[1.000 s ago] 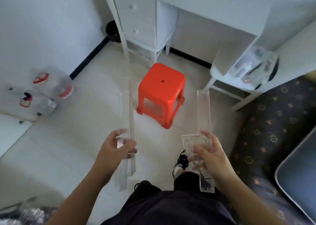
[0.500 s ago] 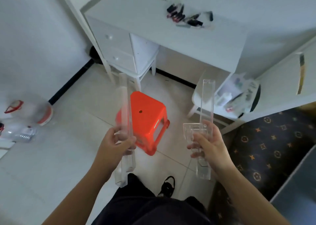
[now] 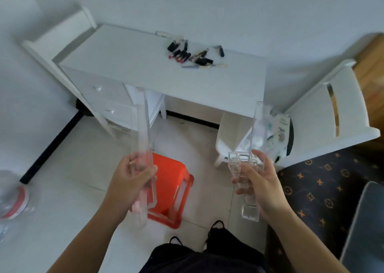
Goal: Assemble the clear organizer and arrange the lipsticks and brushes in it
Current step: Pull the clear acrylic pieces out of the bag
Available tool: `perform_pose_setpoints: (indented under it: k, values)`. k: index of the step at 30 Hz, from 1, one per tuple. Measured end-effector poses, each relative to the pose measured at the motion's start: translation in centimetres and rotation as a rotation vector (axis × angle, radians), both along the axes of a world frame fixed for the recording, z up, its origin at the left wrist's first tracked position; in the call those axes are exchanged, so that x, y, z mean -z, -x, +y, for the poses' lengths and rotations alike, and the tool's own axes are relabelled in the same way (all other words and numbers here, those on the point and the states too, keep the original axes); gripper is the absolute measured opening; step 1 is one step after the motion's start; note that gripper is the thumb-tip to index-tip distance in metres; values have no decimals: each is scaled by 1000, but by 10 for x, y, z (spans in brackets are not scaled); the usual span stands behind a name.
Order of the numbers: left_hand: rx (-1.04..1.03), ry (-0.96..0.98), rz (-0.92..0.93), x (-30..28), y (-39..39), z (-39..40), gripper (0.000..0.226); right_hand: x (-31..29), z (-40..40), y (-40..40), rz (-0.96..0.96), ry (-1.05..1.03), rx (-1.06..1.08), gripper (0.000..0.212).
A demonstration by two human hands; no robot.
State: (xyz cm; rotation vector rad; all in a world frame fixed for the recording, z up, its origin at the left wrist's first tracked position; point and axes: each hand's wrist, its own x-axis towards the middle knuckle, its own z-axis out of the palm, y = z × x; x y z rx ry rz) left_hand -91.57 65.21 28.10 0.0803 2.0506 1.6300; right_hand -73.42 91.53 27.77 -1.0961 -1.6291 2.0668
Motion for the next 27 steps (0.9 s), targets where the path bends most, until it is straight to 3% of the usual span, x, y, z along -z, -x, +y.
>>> perform_pose_setpoints:
  k: [7,16,27]
  values:
    - [5,25,0,-1,58,83,46,1,84,69,47,14,-53,40]
    - [-182,-30,11,-16,127,221,53,5,224,151,41,29,-200,40]
    - [-251,-7,62,-34,166,277,55,0,298,218,64,26,-292,41]
